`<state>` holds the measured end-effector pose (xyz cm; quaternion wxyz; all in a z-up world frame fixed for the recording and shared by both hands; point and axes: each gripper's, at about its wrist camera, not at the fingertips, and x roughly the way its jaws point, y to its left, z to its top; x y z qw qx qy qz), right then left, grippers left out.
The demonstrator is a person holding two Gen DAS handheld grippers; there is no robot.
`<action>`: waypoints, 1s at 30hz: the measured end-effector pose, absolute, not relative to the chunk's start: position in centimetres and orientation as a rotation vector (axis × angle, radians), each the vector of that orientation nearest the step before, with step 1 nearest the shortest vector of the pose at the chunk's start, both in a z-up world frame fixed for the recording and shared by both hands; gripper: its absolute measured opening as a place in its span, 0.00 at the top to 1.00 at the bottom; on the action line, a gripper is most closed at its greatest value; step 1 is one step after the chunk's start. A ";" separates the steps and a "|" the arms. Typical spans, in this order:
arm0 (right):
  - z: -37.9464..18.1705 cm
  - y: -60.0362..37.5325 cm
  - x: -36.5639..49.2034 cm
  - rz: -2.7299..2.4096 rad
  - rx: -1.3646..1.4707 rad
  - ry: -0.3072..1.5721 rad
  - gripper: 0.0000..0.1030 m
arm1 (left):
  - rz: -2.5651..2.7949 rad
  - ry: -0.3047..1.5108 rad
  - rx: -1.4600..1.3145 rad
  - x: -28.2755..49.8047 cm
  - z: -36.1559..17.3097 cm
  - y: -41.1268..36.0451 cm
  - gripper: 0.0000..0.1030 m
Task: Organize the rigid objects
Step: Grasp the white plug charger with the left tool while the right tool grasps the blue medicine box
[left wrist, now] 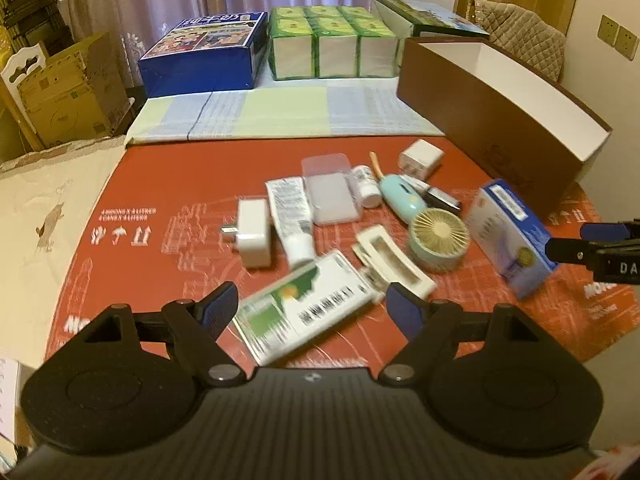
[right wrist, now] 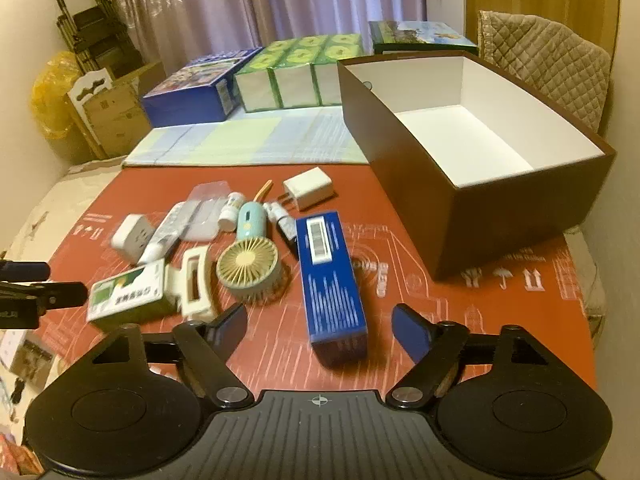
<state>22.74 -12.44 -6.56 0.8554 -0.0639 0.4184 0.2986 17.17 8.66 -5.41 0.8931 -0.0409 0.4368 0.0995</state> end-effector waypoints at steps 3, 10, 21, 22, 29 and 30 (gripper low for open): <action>-7.6 -10.6 24.2 0.605 -0.174 0.886 0.35 | 0.202 0.906 -0.078 18.2 -5.9 10.2 0.24; -9.7 -8.1 26.3 0.562 -0.221 0.919 0.40 | 0.192 0.900 -0.056 19.9 -7.3 12.9 0.29; -11.2 -7.1 26.4 0.455 -0.267 0.942 0.65 | 0.126 0.932 -0.019 23.0 -9.9 15.4 0.50; -11.2 -7.3 26.3 0.442 -0.266 0.942 0.65 | 0.119 0.934 -0.012 23.4 -10.2 15.5 0.50; -10.9 -8.6 26.1 0.385 -0.236 0.964 0.65 | 0.110 0.947 0.033 25.6 -11.7 15.8 0.61; -10.9 -8.8 26.1 0.383 -0.232 0.966 0.65 | 0.111 0.951 0.037 25.9 -11.9 15.8 0.62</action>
